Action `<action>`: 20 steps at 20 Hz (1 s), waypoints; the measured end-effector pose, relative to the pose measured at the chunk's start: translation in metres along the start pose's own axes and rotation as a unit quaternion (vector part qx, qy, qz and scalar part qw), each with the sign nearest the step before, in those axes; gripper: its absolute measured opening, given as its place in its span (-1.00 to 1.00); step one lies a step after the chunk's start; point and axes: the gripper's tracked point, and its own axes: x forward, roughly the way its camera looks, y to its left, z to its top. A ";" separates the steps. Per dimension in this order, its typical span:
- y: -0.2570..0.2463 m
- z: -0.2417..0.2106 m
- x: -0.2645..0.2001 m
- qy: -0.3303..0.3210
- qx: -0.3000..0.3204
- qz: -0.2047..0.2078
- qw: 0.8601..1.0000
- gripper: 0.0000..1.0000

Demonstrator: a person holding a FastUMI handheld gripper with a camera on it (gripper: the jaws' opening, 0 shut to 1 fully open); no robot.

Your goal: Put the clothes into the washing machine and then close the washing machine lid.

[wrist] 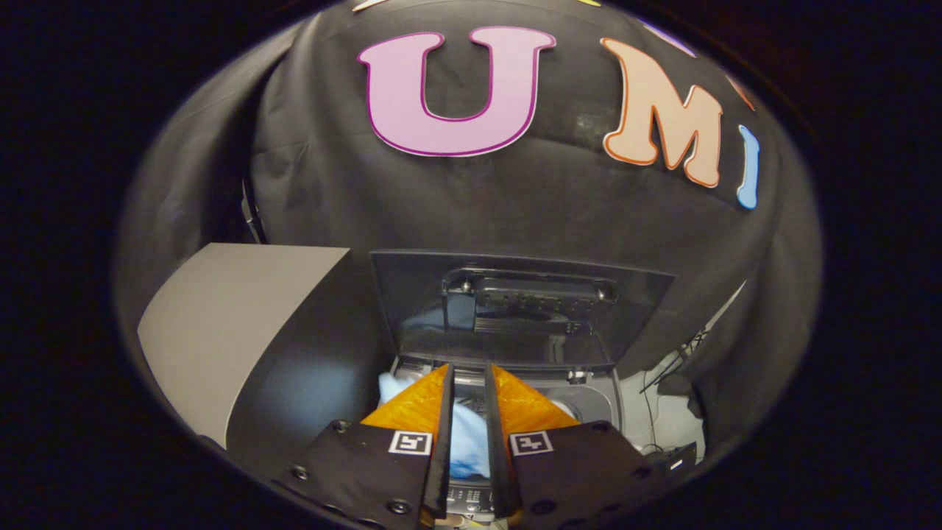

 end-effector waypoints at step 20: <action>0.000 0.006 0.002 -0.010 0.005 -0.007 1.000 0.76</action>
